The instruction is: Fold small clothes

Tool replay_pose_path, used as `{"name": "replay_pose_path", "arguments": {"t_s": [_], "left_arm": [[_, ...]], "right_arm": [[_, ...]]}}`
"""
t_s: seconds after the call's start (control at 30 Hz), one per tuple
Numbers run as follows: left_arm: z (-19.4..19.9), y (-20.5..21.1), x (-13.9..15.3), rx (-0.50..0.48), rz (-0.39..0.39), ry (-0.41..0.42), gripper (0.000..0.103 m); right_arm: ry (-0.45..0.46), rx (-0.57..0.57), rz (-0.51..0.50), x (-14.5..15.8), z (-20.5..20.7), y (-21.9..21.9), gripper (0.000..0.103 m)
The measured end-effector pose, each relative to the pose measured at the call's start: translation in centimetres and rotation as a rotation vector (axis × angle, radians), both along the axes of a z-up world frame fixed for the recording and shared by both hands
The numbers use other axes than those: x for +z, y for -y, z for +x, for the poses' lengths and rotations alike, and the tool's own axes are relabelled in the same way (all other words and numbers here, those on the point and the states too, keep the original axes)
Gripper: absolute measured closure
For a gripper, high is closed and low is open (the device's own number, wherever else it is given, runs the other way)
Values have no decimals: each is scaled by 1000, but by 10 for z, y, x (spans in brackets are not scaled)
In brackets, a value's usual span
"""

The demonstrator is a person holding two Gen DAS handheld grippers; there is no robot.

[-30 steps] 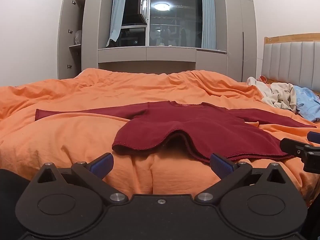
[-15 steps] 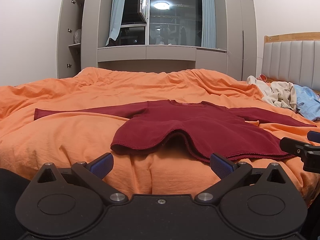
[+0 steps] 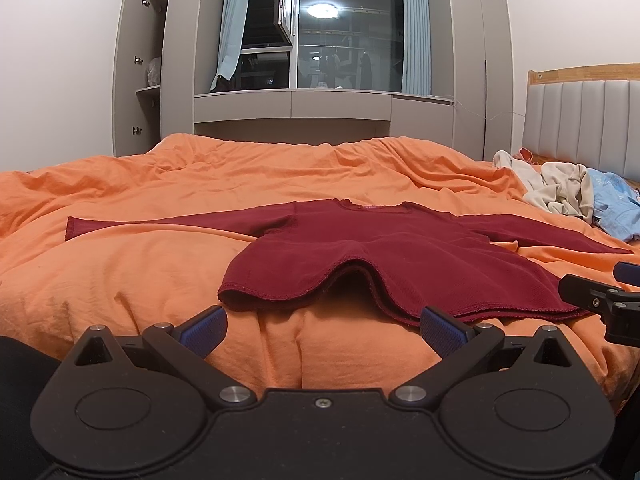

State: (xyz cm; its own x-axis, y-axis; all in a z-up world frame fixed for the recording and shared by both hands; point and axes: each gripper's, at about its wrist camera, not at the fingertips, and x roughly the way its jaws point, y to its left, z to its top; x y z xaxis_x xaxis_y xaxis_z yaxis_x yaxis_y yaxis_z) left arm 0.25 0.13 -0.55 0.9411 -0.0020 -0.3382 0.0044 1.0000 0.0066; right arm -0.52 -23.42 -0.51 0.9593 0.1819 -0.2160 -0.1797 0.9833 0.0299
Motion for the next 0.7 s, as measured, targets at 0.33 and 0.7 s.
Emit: {"name": "replay_pose_path", "arguments": {"t_s": [0.33, 0.7], "left_arm": [[6, -1, -7, -1, 1, -2, 1], [11, 3, -15, -4, 4, -7, 1]], "right_arm": [[-1, -1, 0, 0, 0, 0, 0], [-1, 0, 1, 0, 1, 0, 0]]}}
